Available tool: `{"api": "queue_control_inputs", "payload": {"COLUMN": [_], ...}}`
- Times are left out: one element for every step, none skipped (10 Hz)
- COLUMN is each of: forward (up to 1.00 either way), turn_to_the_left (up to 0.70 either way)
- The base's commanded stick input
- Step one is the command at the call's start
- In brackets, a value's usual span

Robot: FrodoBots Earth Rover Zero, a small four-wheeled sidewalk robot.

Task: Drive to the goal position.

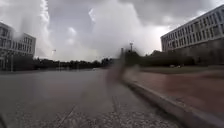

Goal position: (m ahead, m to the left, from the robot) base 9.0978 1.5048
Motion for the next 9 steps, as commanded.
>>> {"api": "queue_control_inputs", "payload": {"forward": [0.7, 0.7, 0.7, 0.7, 0.7, 0.7, 0.7, 0.7, 0.7], "turn_to_the_left": [0.11, 0.01, 0.0, 0.01, 0.01, 0.0, 0.0, 0.0, 0.0]}}
